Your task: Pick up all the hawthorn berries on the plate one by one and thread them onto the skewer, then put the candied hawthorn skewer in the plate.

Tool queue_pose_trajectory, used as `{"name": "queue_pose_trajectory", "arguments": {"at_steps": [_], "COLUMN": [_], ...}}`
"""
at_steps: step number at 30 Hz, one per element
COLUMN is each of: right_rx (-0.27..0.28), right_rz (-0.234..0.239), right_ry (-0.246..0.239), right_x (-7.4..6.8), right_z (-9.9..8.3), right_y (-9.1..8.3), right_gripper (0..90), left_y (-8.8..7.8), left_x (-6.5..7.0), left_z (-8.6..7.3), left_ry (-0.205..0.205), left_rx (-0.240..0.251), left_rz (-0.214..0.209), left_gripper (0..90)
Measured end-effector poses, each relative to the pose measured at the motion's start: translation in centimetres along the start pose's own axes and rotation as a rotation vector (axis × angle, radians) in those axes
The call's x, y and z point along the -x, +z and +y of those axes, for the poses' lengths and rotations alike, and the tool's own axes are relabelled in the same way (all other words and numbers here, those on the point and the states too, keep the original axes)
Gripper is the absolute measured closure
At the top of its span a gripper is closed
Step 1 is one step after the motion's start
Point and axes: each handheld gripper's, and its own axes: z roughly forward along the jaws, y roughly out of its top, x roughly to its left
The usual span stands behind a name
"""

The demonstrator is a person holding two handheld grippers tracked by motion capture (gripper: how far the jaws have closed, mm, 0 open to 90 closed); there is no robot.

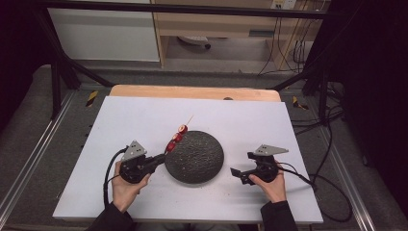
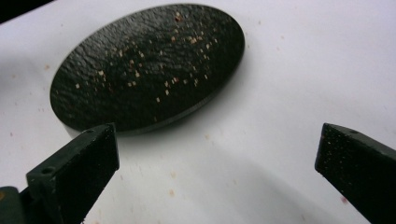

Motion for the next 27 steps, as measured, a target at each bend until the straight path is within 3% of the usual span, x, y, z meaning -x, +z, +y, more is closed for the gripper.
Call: {"name": "queue_pose_trajectory", "arguments": {"at_steps": [14,19,27], "right_rx": [-0.016,-0.042,-0.025], "right_rz": [-0.048,-0.056,-0.055], "right_ry": [0.015,0.017,0.021], "right_x": [1.6,1.9,2.0], "right_z": [-2.6,-3.2,-3.3], "right_y": [-2.1,-2.1,-2.5], "right_gripper": [0.6,0.6,0.6], "left_y": [1.8,3.3,5.8], "left_x": [-0.1,0.2,1.2], "left_z": [2.2,2.2,1.3], "left_ry": [0.04,0.04,0.053], "left_rx": [-0.135,-0.178,-0.265], "left_rz": [-0.023,-0.023,-0.008], "left_gripper": [88.4,88.4,88.4]}}
